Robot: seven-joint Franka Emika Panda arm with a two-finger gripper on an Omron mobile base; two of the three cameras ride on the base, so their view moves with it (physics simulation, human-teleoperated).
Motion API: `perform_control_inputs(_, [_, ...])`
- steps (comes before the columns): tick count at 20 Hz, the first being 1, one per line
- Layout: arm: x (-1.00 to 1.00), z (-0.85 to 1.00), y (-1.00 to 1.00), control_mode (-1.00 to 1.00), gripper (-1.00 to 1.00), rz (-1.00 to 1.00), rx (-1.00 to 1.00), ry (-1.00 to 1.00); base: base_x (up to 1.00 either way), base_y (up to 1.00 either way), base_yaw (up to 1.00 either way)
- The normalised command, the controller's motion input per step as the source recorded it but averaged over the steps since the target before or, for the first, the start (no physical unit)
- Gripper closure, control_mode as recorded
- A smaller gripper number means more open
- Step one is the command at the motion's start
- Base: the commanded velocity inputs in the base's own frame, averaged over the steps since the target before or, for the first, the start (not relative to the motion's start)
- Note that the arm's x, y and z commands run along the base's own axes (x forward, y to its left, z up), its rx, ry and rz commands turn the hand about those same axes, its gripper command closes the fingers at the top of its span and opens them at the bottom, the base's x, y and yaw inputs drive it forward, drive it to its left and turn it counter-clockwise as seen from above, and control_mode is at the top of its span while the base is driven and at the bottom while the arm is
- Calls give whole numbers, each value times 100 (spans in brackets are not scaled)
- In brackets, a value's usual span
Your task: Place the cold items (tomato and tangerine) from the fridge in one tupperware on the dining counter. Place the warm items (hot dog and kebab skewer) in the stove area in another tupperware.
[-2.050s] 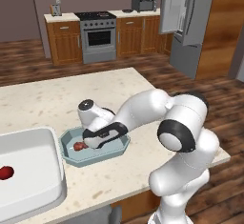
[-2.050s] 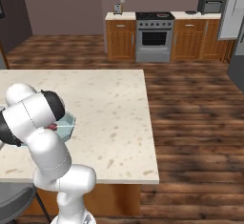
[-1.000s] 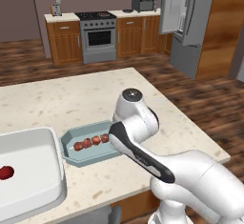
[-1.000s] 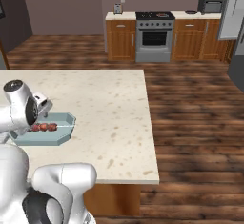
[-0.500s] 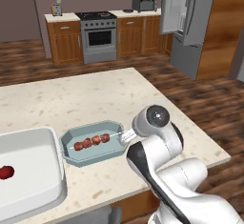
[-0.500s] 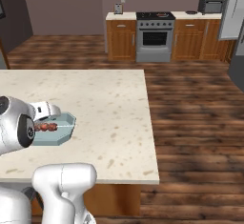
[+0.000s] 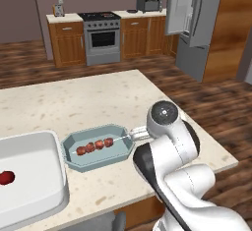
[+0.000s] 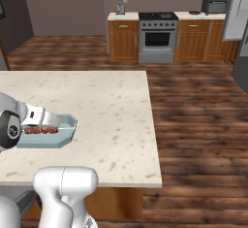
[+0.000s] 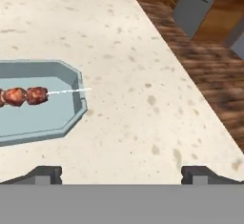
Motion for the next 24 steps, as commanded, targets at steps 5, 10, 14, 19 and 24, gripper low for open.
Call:
perform_control_inputs(5, [-37, -3, -22, 100, -100, -18, 14, 0, -34, -23, -8])
perform_control_inputs(10, [0, 0, 0, 100, -100, 0, 0, 0, -97, -94, -46])
perform_control_inputs(14, [0, 0, 0, 100, -100, 0, 0, 0, -52, -100, -19])
perform_control_inputs(19, [0, 0, 0, 100, -100, 0, 0, 0, 2, -100, 1])
perform_control_inputs(24, [0, 0, 0, 100, -100, 0, 0, 0, 40, -100, 16])
